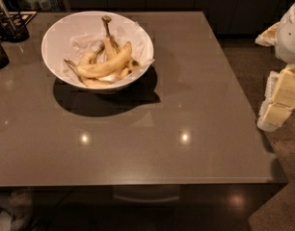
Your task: Pick banana from white bowl
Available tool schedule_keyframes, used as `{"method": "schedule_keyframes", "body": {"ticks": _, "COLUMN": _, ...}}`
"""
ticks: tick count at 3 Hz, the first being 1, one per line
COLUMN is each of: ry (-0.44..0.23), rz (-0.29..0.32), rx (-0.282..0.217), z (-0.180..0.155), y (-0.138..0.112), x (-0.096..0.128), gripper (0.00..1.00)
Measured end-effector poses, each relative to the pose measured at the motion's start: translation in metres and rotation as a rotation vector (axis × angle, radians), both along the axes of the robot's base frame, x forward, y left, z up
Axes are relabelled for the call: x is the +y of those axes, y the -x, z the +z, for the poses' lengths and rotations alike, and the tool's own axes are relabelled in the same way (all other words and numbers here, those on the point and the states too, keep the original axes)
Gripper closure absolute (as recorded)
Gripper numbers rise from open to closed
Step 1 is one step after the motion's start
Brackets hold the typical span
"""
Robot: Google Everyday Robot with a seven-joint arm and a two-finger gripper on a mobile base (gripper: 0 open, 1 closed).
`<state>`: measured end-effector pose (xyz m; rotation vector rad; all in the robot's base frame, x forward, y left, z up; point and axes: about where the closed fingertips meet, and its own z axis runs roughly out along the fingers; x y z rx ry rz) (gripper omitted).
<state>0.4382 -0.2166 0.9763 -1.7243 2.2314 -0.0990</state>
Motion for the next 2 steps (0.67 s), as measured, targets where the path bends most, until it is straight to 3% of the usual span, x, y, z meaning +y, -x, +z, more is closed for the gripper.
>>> {"method": "schedule_keyframes", "body": {"ticks": 1, "ry": 0.010, "rz": -0.012, "rx": -0.017, "z": 0.003, "y": -0.002, "x": 0.002, "gripper": 0.00}}
{"method": "schedule_keyframes", "body": {"ticks": 2, "ry": 0.027, "rz": -0.054, "rx": -0.066, "z": 0.016, "y": -0.020, "x": 0.023, "gripper": 0.00}}
